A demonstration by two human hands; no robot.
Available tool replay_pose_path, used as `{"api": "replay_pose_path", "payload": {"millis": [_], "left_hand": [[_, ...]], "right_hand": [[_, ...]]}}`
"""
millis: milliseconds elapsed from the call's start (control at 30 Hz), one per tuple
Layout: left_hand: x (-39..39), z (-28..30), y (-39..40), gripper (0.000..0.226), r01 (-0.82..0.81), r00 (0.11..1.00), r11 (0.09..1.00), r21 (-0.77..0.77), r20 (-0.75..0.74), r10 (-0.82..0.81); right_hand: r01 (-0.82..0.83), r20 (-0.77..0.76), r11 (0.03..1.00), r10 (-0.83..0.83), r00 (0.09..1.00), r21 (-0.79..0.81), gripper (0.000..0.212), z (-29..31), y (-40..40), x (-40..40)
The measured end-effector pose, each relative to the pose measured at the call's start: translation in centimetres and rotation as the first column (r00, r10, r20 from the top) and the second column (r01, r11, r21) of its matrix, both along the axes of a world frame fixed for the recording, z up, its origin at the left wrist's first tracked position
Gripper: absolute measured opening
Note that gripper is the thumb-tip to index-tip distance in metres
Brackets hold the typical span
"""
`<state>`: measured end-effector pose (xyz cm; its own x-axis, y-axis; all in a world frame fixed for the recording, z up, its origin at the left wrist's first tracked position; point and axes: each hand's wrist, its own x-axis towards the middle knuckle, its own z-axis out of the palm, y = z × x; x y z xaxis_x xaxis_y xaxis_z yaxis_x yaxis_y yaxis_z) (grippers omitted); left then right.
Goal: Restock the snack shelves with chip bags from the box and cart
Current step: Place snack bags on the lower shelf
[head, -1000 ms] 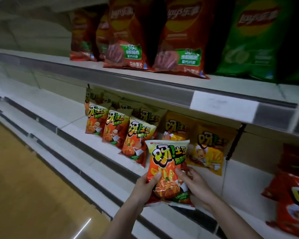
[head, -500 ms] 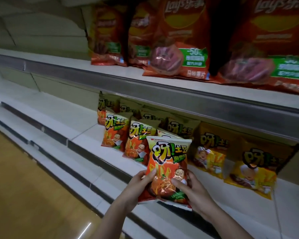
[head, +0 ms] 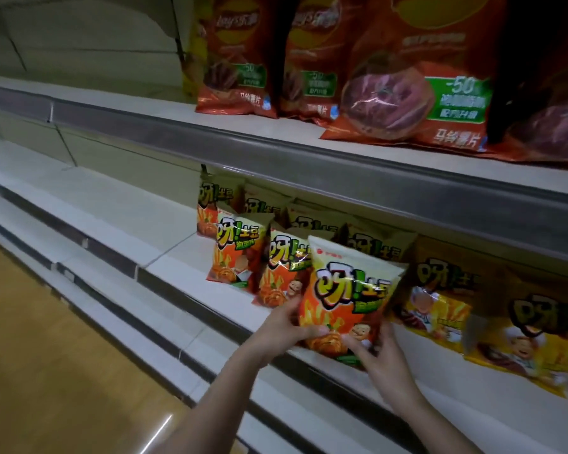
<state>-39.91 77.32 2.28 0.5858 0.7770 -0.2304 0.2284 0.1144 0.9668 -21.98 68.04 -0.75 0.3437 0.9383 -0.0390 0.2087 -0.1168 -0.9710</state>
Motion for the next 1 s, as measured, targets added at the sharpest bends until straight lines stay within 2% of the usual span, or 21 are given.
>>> {"api": "replay_pose_path", "payload": {"millis": [200,333,467,600,733,1000], "left_hand": [[-0.9,-2.8,2.4,0.081,0.157,0.985,0.987,-0.028,-0.069,-0.159],[-1.9,-4.8,3.0,0.072,0.237,0.963,0.970,-0.050,-0.119,-0.242],[-0.8,-4.8,3.5,0.072,0.263,0.957,0.965,0.004,-0.124,-0.261],[0.6,-4.6,3.8,0.068,0.229,0.972,0.972,0.047,-0.057,-0.226],[1.2,-5.1,3.6,0.062,0.229,0.973,0.973,0.038,-0.024,-0.228],[0.6,-4.9,3.2,0.063,0.329,0.933,0.944,0.021,-0.164,-0.321]], "right_hand": [[0.098,0.069,0.995,-0.096,0.993,-0.023,0.063,-0.5,0.1,-2.1],[0.156,0.031,0.985,-0.154,0.988,-0.076,0.053,-2.2,-1.3,-4.5],[0.252,0.038,0.965,-0.250,0.968,-0.078,0.057,-2.5,-1.3,-4.9],[0.251,0.128,0.967,-0.244,0.961,-0.046,0.055,-2.1,-0.6,-3.6],[0.230,0.104,0.971,-0.222,0.969,-0.067,0.059,-2.4,-0.7,-2.8],[0.197,0.020,0.971,-0.196,0.980,-0.138,0.063,-2.6,-1.6,-4.1]]}}
